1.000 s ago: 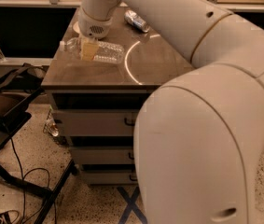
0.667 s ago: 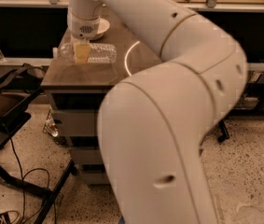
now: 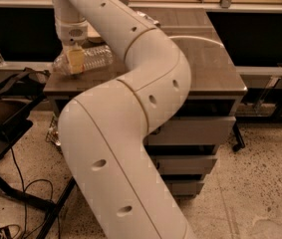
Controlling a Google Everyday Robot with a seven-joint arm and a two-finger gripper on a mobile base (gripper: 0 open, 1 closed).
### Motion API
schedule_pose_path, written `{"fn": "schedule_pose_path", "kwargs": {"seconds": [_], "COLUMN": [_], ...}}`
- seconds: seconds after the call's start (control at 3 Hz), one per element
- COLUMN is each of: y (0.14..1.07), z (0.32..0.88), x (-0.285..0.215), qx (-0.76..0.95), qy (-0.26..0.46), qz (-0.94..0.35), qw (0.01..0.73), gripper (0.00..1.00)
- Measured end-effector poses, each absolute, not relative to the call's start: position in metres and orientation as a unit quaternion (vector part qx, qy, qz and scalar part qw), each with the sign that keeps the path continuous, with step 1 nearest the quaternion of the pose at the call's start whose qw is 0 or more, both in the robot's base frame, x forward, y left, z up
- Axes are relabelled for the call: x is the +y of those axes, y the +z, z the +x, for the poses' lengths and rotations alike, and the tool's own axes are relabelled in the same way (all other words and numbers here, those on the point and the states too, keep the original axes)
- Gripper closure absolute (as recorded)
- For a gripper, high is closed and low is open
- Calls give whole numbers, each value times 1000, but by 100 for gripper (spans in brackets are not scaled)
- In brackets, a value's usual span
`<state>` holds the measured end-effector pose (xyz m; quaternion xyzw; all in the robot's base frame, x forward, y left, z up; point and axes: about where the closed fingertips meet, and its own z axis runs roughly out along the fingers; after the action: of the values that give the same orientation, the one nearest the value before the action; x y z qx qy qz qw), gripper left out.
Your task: Knock water bottle over
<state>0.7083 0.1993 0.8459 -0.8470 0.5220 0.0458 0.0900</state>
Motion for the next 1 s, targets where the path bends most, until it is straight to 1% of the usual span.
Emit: {"fn": "schedule_pose_path", "kwargs": {"seconds": [0.33, 0.67, 1.0], "y": [836, 837, 836], "z": [711, 710, 716], "x": [211, 211, 217], "qx": [518, 519, 519], "qy": [50, 50, 46], "qz": [-849, -849, -848], "qw": [85, 85, 98], "gripper": [100, 86, 64]}}
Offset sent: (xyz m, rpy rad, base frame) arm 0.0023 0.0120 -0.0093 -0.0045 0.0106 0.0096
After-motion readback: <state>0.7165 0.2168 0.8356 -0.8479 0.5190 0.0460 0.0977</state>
